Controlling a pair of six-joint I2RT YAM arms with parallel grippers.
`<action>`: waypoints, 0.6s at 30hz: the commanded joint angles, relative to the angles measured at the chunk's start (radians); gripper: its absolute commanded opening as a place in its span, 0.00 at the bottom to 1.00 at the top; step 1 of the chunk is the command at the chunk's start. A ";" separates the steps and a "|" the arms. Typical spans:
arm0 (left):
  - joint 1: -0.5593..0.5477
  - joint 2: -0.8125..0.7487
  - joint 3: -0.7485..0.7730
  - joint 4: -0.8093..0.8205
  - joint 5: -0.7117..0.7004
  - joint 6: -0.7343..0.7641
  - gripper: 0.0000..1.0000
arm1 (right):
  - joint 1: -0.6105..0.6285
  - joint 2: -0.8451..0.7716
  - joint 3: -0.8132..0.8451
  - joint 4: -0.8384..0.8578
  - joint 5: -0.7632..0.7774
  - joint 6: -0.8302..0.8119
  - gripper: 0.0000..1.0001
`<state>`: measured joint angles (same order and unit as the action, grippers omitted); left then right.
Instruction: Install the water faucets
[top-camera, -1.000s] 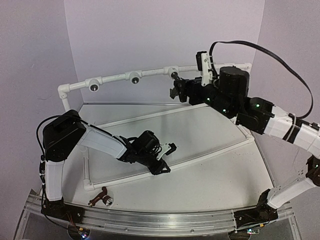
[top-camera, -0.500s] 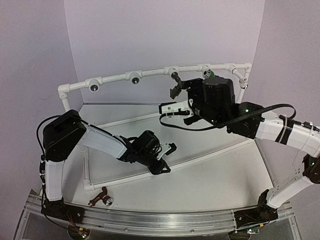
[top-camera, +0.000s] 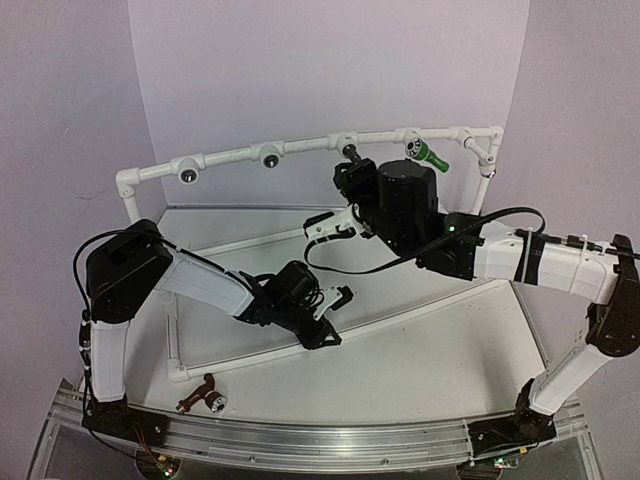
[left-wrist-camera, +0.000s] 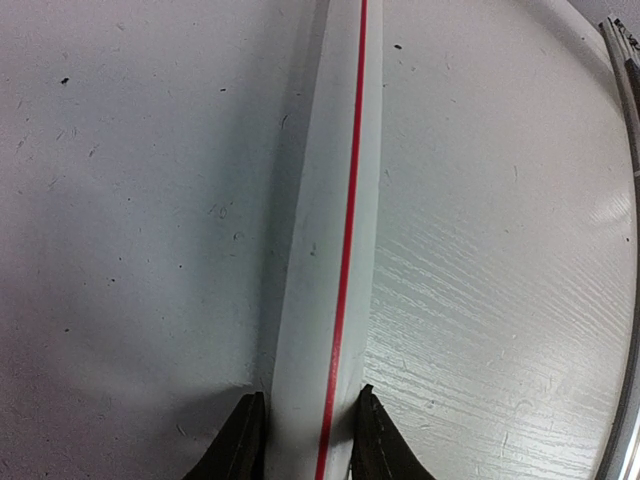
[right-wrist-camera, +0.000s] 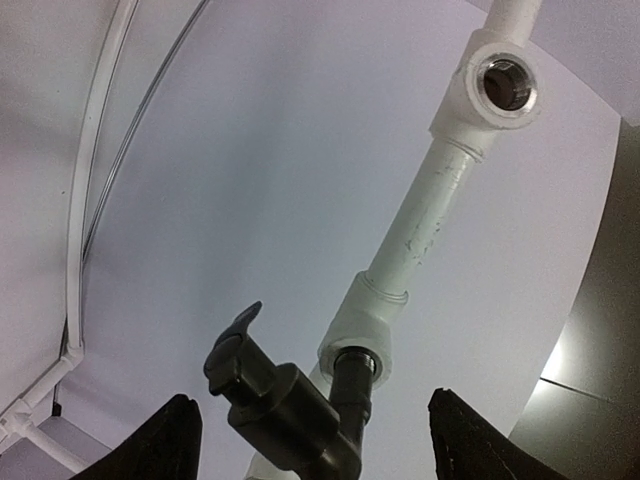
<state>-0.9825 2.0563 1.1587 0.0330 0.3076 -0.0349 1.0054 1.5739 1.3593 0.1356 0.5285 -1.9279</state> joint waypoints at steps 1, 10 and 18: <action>-0.016 0.129 -0.075 -0.275 -0.003 -0.106 0.07 | -0.030 0.025 0.051 0.090 0.023 -0.048 0.77; -0.016 0.127 -0.074 -0.275 -0.003 -0.106 0.07 | -0.071 0.082 0.037 0.243 0.021 -0.077 0.63; -0.016 0.132 -0.072 -0.275 0.001 -0.105 0.07 | -0.072 0.139 0.001 0.495 0.040 0.016 0.26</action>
<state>-0.9825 2.0573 1.1584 0.0357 0.3113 -0.0349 0.9389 1.6727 1.3571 0.4209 0.5357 -1.9942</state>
